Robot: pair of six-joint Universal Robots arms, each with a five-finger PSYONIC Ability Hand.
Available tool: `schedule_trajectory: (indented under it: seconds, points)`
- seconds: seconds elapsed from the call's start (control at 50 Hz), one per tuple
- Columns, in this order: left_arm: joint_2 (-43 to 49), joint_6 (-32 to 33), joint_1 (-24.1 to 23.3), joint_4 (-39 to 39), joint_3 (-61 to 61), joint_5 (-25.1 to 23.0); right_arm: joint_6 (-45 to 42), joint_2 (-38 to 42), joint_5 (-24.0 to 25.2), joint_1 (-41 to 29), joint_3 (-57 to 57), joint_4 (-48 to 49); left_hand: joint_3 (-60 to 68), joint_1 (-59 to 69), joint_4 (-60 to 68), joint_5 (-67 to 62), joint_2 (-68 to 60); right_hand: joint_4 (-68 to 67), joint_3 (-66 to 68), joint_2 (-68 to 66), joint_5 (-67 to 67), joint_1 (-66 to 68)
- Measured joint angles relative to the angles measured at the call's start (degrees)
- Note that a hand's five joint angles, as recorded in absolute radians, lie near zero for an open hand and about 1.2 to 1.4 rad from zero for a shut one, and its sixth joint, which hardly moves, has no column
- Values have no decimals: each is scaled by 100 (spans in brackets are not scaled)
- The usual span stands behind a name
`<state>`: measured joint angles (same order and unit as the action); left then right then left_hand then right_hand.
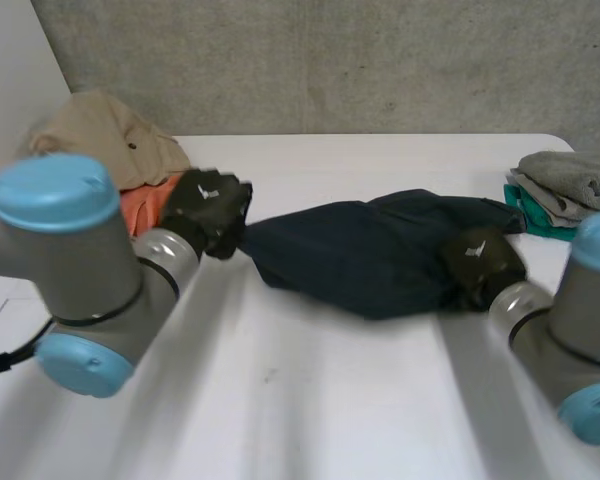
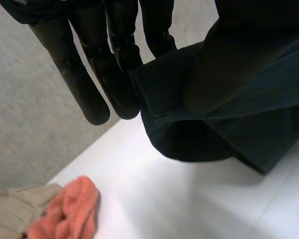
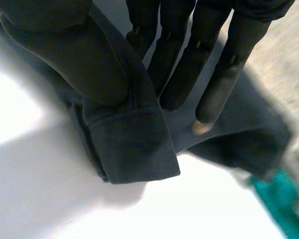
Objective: Fold the laundry.
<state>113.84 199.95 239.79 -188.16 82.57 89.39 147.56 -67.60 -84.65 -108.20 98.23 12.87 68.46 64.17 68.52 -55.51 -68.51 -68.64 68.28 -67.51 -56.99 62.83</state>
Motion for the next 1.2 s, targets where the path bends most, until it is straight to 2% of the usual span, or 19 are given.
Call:
schedule_trajectory:
  seconds: [0.12,0.22,0.28,0.36,0.44,0.48,0.62,0.72,0.74,0.8,0.82,0.84,0.88,0.92,0.96,1.02,1.2]
  points:
    - [-949,8,3,461,-3,6,-372,-1148,-15,79,-632,-1261,0,0,19,0,-3,-14,13,-7,-54,67]
    - [-2021,78,11,938,-11,10,-659,-1937,27,264,-1730,-2868,0,0,21,0,-3,-17,16,-9,-54,67]
    - [-2578,139,26,1305,2,1,-780,-2129,71,382,-2306,-3590,0,0,22,0,-3,-18,16,-9,-60,67]
    - [-2868,239,30,1708,55,-12,-1049,-2209,135,469,-2760,-4204,0,0,22,0,-11,-18,16,-9,-61,67]
    - [-2772,387,26,1900,94,-5,-1288,-2089,162,478,-2843,-4384,6,0,22,0,-15,-18,16,-9,-66,67]
    - [-2384,607,26,1984,75,12,-1500,-1760,164,444,-2861,-4403,13,0,22,-34,-19,-19,15,-9,-85,67]
    - [-794,1082,32,1723,-689,132,-1606,-642,76,227,-3162,-3628,14,88,22,-173,-20,-19,16,-9,-103,67]
    - [297,1375,26,942,-1923,374,-1548,-95,-224,-2,-3583,-1812,15,88,23,-173,-23,-20,21,-9,-103,67]
    - [512,1473,25,522,-2325,429,-1541,-21,-350,-61,-3695,-1014,15,88,23,-173,-25,-21,21,-9,-103,67]
    - [713,1618,26,-310,-2824,491,-1540,30,-526,-130,-3808,394,15,88,24,-173,-25,-22,22,-9,-103,68]
    - [742,1689,32,-871,-3016,520,-1542,29,-575,-147,-3841,981,15,88,24,-173,-25,-22,22,-9,-103,68]
    - [744,1707,34,-1035,-3059,527,-1544,26,-598,-156,-3853,1282,15,88,24,-173,-25,-22,22,-9,-103,68]
    - [679,1806,52,-2085,-3232,599,-1552,5,-653,-192,-3890,2350,15,88,24,-173,-26,-22,22,-9,-103,68]
    - [578,1852,56,-2653,-3262,674,-1551,-11,-655,-230,-3912,2762,16,88,24,-173,-26,-23,23,-9,-110,68]
    - [473,1880,54,-3028,-3222,758,-1543,-9,-639,-286,-3920,2906,16,88,24,-173,-26,-24,23,-9,-141,68]
    - [353,1887,53,-3167,-3060,840,-1520,23,-613,-366,-3907,2711,16,89,24,-204,-26,-28,23,-13,-142,68]
    - [241,1835,9,-2621,-1661,891,-1237,225,-589,-520,-3439,1028,16,117,24,-220,-27,-38,37,-28,-142,68]
